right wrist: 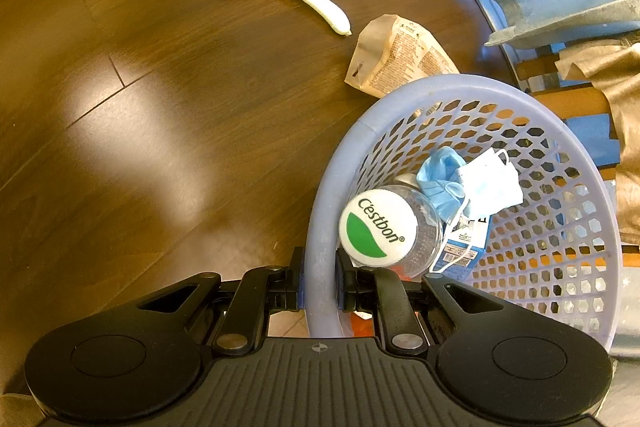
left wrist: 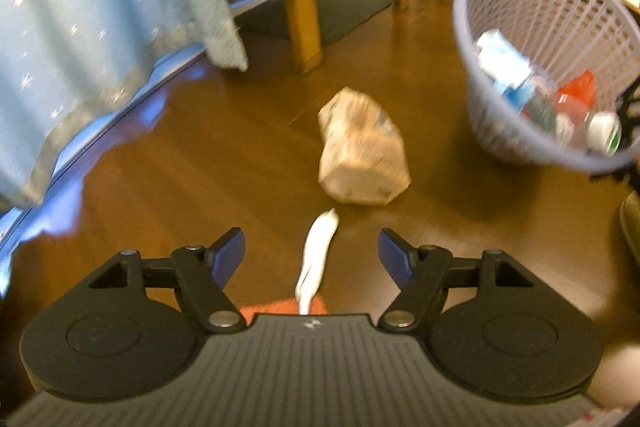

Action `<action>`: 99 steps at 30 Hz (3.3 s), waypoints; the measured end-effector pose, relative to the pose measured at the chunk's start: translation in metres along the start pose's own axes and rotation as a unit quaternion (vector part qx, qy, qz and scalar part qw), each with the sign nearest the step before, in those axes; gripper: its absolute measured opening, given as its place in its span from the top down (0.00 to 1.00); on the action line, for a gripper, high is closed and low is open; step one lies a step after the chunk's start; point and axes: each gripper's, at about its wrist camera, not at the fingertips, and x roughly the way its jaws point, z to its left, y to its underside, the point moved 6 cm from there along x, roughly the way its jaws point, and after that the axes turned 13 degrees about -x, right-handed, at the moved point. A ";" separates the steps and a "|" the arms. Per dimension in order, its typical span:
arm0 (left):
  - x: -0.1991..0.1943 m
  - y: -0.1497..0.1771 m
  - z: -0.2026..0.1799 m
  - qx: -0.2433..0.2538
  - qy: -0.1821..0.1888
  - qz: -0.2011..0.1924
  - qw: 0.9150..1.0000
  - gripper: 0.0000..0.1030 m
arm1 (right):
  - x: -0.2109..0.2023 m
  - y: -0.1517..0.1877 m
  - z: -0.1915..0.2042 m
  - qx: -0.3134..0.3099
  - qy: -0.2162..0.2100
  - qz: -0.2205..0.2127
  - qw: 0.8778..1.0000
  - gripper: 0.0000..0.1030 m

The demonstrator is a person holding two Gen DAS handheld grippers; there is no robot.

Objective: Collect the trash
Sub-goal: 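Move the open left gripper down to the white toothbrush on the orange net, then grasp the white toothbrush handle with the left gripper and lift it, then carry the toothbrush into the basket and open the left gripper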

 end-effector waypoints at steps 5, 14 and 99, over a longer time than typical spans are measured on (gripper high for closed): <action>0.011 0.022 0.016 -0.009 -0.021 0.016 1.000 0.31 | 0.001 -0.002 -0.002 0.007 -0.001 0.001 1.000 0.90; 0.031 0.059 0.036 -0.025 -0.040 0.042 0.998 0.27 | 0.002 -0.004 -0.008 0.019 -0.003 0.001 1.000 0.90; -0.001 -0.056 -0.071 0.068 0.091 -0.015 0.993 0.84 | 0.007 -0.007 -0.021 0.055 -0.002 -0.006 0.998 0.89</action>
